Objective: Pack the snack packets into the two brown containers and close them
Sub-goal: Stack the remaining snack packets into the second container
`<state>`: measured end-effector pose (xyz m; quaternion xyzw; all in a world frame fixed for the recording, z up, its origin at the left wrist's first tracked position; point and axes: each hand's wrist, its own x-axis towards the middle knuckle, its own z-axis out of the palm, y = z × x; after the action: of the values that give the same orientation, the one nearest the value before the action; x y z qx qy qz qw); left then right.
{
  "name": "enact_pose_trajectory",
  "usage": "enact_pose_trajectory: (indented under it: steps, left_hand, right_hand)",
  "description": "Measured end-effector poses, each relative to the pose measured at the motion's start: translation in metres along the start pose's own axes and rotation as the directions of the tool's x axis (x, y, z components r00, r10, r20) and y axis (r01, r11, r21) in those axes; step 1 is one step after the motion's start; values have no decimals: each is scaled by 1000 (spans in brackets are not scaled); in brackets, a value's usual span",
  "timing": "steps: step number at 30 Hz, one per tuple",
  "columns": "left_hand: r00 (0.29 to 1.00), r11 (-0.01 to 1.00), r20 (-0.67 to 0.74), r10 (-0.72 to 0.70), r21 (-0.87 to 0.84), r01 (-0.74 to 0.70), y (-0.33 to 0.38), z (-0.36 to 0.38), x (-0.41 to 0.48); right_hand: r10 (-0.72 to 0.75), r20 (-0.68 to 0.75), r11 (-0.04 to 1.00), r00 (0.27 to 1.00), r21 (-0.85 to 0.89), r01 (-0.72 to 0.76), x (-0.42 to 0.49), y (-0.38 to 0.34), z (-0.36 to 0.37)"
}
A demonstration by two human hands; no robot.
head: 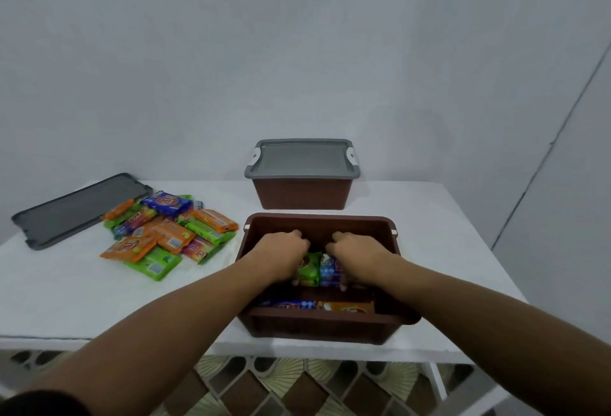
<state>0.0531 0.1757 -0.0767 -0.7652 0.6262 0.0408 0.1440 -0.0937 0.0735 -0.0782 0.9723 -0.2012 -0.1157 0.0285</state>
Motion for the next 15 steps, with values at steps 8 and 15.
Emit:
enact_pose_trajectory:
  steps: [8,15]
  left_hand:
    - [1000,999,10,28,-34,-28,-4,-5,-3]
    - [997,969,-61,40,-241,-54,-20,-21,-8]
  right_hand:
    - [14,32,998,999,63,-16,3,-2,-6]
    - [-11,41,987,999,158,5,2,3,-15]
